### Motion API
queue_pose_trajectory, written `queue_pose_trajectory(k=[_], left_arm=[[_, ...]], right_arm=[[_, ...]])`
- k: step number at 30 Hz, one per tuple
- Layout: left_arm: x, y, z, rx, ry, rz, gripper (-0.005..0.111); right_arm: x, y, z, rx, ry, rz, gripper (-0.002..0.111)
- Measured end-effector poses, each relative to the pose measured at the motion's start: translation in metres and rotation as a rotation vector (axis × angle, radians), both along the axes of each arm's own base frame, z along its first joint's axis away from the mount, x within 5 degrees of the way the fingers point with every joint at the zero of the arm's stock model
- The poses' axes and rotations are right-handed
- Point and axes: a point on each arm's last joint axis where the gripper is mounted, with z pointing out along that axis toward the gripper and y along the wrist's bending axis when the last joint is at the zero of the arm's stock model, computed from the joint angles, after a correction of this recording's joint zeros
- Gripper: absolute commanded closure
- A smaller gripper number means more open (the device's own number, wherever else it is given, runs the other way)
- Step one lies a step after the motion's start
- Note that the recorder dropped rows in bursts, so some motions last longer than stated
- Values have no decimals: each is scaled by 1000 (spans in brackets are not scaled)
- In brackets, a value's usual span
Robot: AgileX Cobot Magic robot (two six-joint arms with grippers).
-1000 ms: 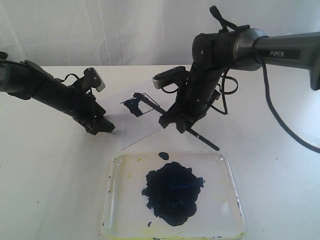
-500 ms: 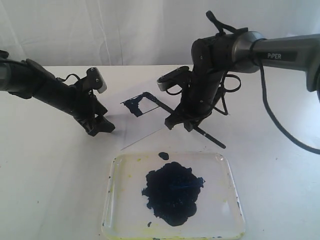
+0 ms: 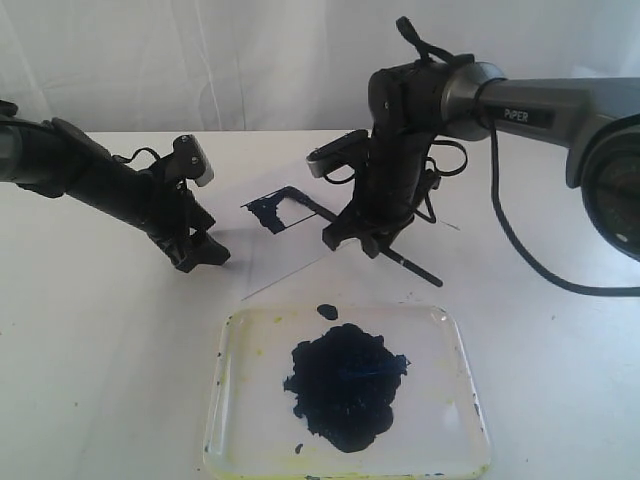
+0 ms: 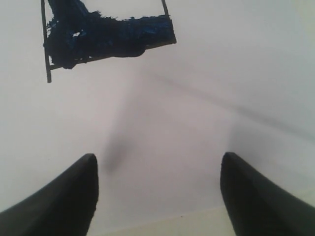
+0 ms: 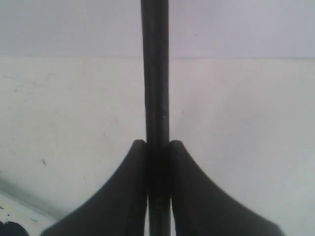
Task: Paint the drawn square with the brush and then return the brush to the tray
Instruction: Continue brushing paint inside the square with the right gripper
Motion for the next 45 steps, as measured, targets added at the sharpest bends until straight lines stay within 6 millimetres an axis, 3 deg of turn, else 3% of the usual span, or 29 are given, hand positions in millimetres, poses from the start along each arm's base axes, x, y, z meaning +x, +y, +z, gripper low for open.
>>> queue_pose_trajectory(k=[20,34,45], left_arm=[[0,0,0,-1,1,-1,34],[0,0,0,-5,10,10,34],[0,0,0,-6,11,11,34]], right_arm=[[-8,-4,-3,-50,112,-17,108],[-15,-7,6,-71,156,-21,108],[0,-2,8,-1,4,-97,108]])
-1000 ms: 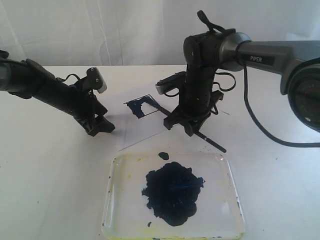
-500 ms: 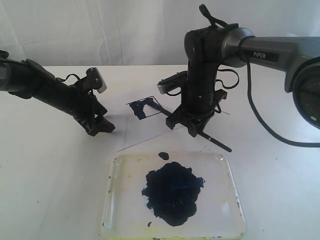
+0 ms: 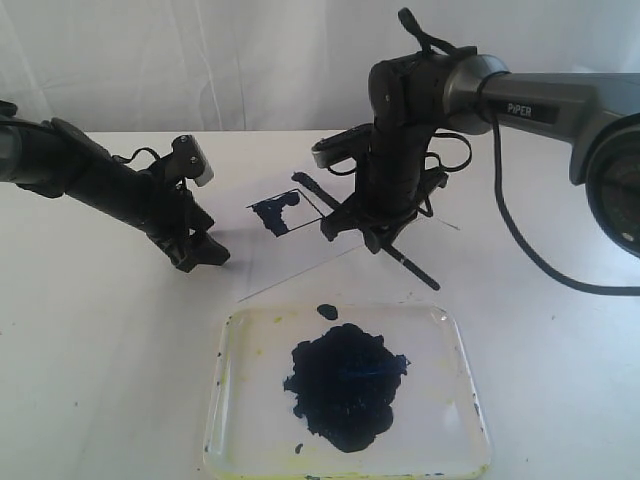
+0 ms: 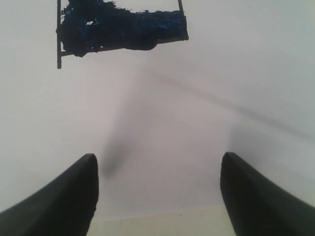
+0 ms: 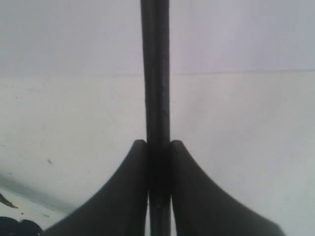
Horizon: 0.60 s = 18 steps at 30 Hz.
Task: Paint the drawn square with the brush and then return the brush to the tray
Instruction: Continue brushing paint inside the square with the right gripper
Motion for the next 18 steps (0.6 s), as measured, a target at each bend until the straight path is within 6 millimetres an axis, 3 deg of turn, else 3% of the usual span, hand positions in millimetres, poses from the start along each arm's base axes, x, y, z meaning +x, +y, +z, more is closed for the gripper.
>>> queue_pose_trajectory(k=[14,18], left_arm=[[0,0,0,-1,1,2,34],[0,0,0,-1,1,2,34]], right_arm=[[-3,0,-1,-1,33,33,108],[-3,3,-8,10,56,48,108]])
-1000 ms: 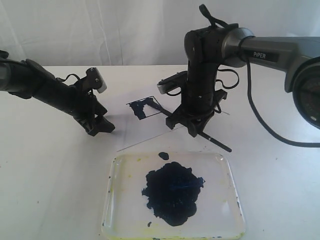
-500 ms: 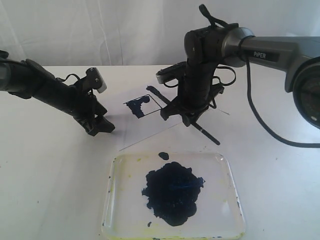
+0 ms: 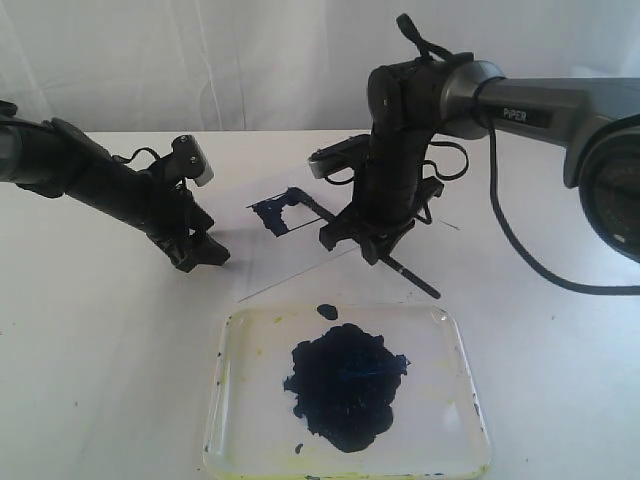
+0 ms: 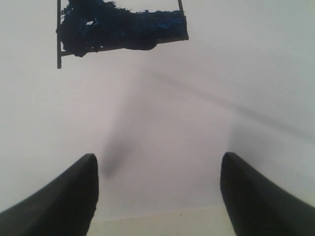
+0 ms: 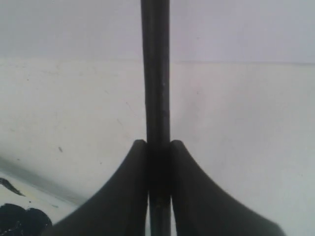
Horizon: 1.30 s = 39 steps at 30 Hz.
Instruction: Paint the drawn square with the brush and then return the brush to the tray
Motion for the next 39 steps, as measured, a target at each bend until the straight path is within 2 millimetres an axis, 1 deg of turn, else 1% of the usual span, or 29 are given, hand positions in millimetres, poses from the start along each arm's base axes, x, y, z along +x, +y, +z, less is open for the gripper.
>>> queue_pose_trajectory(k=[2,20,29,34,39], left_arm=[[0,0,0,0,0,0,34],[0,0,0,0,0,0,34],[0,0,0,0,0,0,34],[0,0,0,-1,2,3,34],[0,0,0,-3,11,13,34]], right_arm=[[0,0,-3,-3,6,0,108],[-2,-4,-4,-44,35,-18,108],[-6,-8,-4,-94,75,-15,108],[-8,-10,5,-106,77,-13,108],[-9,-11,5,-111,82,-13,108]])
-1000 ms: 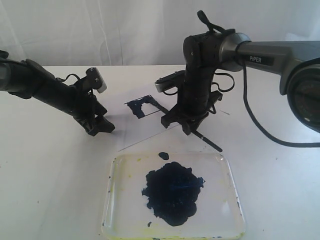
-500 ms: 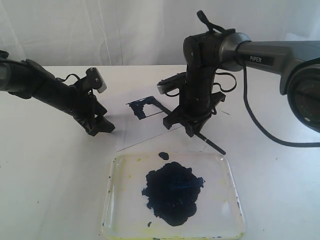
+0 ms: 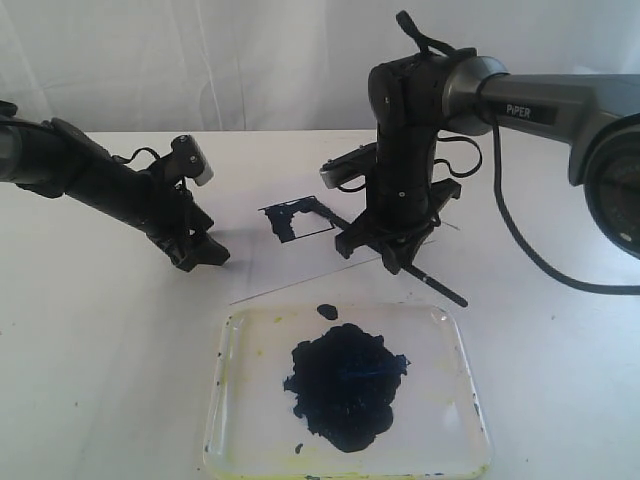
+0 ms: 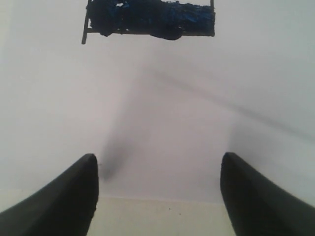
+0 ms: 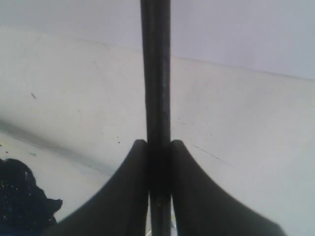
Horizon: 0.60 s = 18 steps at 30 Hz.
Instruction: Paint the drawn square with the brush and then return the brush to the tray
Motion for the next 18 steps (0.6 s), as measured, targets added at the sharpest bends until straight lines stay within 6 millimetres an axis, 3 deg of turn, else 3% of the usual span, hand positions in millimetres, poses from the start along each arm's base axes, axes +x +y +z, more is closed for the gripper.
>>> queue_pose_trajectory(k=[11,18], left_arm=[[0,0,0,-2,3,7,34],[0,0,0,0,3,6,34]], right_arm=[[0,0,0,0,0,0,108],[-1,-1,12,10,-21,0,108]])
